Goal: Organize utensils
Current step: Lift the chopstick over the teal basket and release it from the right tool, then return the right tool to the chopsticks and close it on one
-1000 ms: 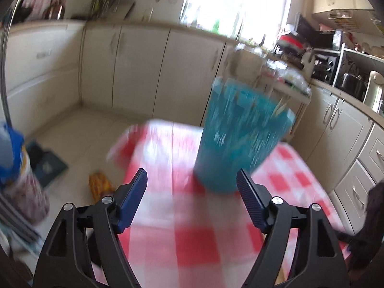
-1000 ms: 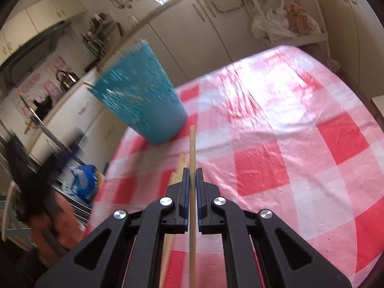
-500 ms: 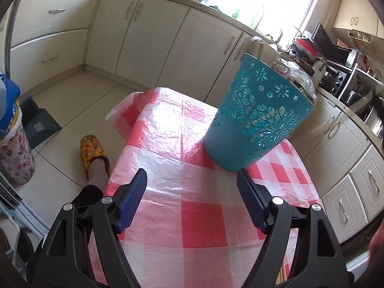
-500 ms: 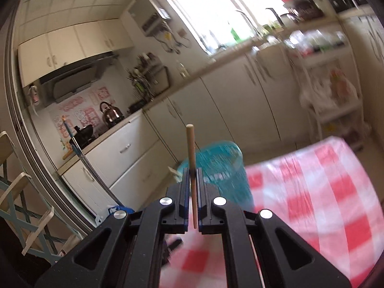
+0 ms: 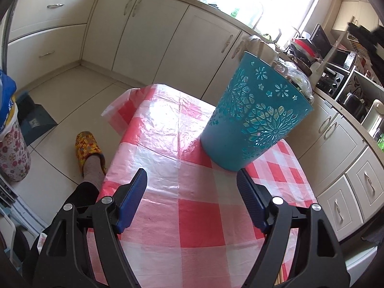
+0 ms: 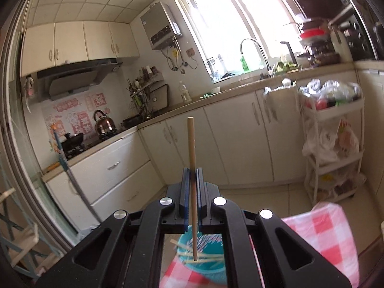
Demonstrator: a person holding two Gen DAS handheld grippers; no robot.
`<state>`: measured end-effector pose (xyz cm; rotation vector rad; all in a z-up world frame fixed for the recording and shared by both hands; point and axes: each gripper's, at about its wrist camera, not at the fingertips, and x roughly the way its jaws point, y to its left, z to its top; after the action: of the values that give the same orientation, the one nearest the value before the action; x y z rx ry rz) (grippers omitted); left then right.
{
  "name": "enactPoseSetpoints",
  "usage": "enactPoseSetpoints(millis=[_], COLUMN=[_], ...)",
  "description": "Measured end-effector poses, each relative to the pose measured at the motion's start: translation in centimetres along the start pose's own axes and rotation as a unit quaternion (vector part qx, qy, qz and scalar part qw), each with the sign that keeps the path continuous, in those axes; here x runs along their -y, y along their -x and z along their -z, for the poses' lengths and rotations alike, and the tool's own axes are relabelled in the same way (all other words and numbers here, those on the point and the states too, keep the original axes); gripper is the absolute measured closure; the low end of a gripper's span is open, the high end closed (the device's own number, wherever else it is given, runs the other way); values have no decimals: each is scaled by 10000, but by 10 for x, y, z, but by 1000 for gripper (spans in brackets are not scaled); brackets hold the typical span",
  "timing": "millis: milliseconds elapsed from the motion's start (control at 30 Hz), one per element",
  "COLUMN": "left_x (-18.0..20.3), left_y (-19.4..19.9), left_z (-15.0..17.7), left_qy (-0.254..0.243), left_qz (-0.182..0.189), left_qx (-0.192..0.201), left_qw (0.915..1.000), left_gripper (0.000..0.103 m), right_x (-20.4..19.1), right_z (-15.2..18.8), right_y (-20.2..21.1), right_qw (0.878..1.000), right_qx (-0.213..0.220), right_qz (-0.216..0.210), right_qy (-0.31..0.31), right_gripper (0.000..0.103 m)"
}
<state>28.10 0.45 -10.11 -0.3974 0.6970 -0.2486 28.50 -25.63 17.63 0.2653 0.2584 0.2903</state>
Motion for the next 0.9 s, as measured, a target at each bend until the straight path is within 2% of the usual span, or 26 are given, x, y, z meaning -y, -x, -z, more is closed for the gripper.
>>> enactPoseSetpoints(millis=[100, 233, 333, 400, 467, 600, 733, 833, 900], left_x=[0, -1, -1, -1, -1, -1, -1, 0, 1], left_y=[0, 0, -1, -1, -1, -1, -2, -3, -3], left_z=[0, 0, 0, 0, 0, 0, 0, 0, 0], left_qy=[8, 29, 47, 59, 61, 58, 47, 26, 16], left_qz=[18, 32, 28, 20, 7, -23, -61, -95, -124], left_qx=[-8, -14, -22, -33, -28, -34, -50, -71, -84], left_qw=[10000, 10000, 10000, 10000, 10000, 10000, 10000, 9999, 9999], left_gripper=[30, 30, 30, 29, 29, 29, 28, 27, 27], right_x=[0, 5, 11, 14, 12, 14, 28, 43, 50], right_z=[11, 44, 64, 76, 88, 131, 197, 236, 250], right_y=[-25, -66, -74, -64, -49, -13, 13, 24, 26], right_qw=[9994, 9953, 9929, 9930, 9926, 9872, 9706, 9584, 9537], right_qx=[-200, -842, -1114, -1114, -1160, -1534, -2290, -2691, -2805], right_qz=[223, 387, 390, 371, 332, 407, 737, 935, 1068], right_qy=[180, 275, 169, 101, 113, 145, 20, -149, -203], right_gripper=[97, 97, 95, 82, 79, 77, 77, 77, 77])
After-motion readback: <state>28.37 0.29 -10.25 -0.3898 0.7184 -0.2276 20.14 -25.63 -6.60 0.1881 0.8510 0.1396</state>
